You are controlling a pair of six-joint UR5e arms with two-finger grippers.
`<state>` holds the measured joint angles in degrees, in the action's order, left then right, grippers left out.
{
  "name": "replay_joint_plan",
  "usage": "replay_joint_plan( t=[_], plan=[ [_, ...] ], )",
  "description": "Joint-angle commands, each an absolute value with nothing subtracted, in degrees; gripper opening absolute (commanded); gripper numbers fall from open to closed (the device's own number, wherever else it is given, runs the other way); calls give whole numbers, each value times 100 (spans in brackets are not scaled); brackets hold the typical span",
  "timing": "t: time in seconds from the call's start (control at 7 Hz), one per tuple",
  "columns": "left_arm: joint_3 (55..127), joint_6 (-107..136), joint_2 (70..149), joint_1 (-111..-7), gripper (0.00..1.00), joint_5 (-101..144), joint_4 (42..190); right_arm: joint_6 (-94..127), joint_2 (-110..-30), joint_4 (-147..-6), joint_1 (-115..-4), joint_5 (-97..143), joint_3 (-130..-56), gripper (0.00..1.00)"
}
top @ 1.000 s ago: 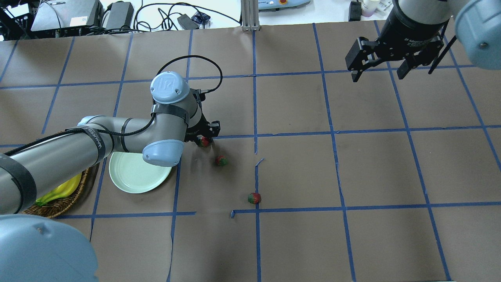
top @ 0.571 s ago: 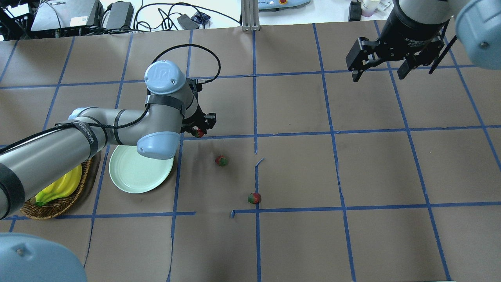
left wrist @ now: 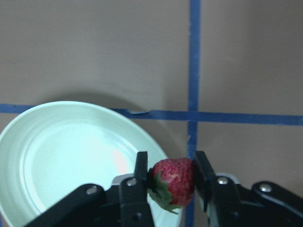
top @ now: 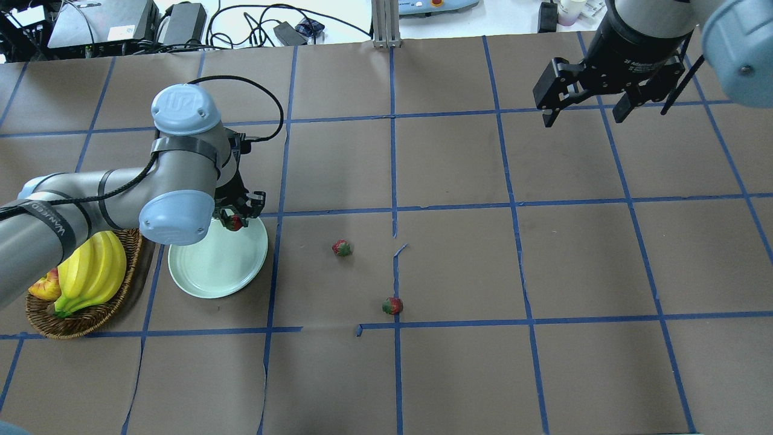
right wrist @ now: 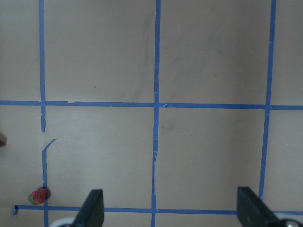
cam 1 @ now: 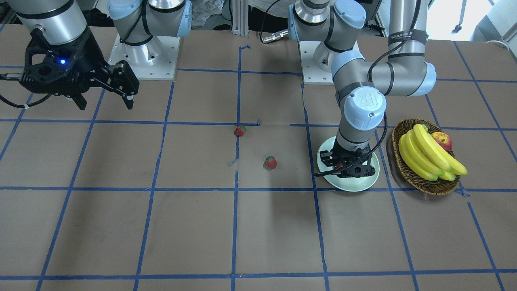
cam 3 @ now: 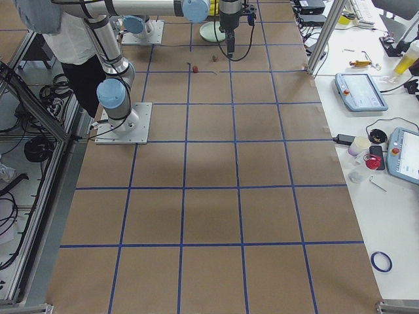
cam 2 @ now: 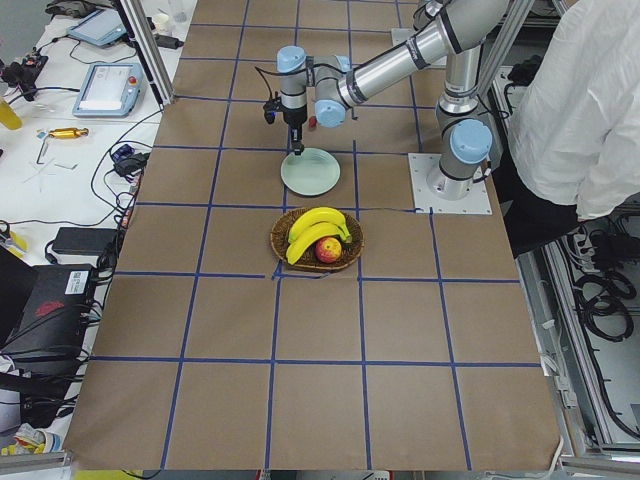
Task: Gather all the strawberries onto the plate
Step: 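Lower the strawberry onto the green plate and open the left gripper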
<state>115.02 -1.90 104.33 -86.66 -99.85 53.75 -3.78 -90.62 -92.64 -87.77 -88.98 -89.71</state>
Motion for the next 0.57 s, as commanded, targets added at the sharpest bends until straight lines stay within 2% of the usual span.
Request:
replay_joint_plan(
  t=[0.0,0.43],
  plan=[
    [11908,-334,10459,-8446,99,-10011,4935,-378,-9062,-9264,-8780,-8895,-8974,100],
    [11665,459,10371,-9040,100,-9154,4649,-387,-9044,-9272,-8780,-8903,-8974,100]
  ],
)
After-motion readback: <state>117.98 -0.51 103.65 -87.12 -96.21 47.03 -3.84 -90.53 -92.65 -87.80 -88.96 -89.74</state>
